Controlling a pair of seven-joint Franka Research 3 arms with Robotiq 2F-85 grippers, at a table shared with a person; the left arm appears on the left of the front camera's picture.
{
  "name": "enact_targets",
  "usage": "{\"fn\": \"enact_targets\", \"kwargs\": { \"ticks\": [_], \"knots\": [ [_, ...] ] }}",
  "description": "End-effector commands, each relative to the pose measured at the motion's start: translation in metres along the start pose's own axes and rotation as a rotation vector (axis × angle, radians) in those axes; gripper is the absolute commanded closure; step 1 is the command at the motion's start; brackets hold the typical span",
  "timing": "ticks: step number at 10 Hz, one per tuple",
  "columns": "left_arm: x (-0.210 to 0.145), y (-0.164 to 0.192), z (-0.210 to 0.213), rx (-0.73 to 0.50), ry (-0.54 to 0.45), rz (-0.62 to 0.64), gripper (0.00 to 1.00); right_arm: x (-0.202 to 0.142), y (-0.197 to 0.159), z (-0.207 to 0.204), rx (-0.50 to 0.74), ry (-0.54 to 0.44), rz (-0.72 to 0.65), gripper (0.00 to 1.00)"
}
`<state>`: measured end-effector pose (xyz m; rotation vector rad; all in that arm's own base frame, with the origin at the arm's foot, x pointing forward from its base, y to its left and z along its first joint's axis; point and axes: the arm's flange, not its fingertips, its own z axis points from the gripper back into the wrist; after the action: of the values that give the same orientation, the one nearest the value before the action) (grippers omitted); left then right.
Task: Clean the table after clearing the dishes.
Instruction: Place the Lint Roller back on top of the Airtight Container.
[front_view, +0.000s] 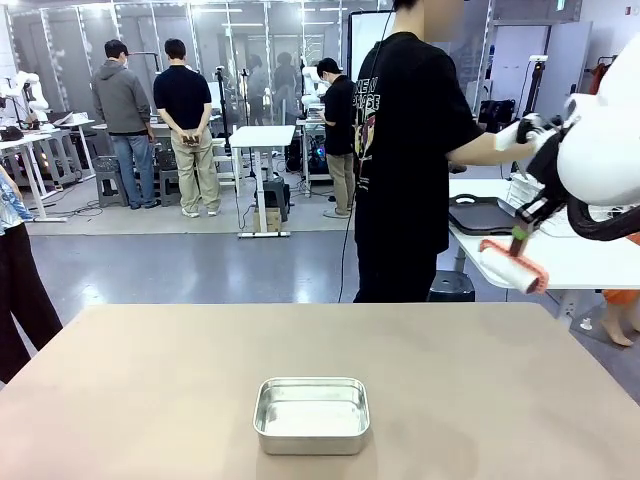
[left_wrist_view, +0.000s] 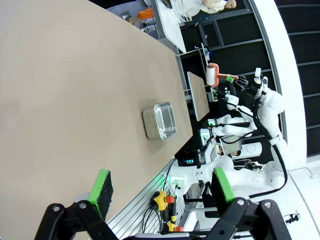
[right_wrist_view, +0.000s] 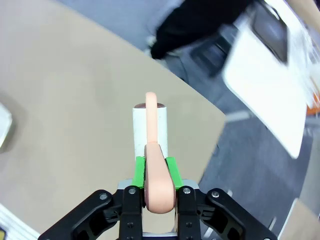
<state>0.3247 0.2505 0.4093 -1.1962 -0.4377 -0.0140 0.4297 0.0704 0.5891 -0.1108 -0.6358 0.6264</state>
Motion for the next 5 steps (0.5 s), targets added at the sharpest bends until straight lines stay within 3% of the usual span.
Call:
{"fn": "enact_targets", "kwargs": {
  "ticks": [1,5],
  "knots": [
    [-0.001,-0.004,0.002,0.009,0.0,0.013,0.0,0.001,0.021,0.016,0.151,-0.028,0.173,0.79],
    [-0.001,-0.004,0.002,0.009,0.0,0.013,0.0,0.02,0.126,0.023,0.351,-0.043,0.541,0.79]
  ]
}}
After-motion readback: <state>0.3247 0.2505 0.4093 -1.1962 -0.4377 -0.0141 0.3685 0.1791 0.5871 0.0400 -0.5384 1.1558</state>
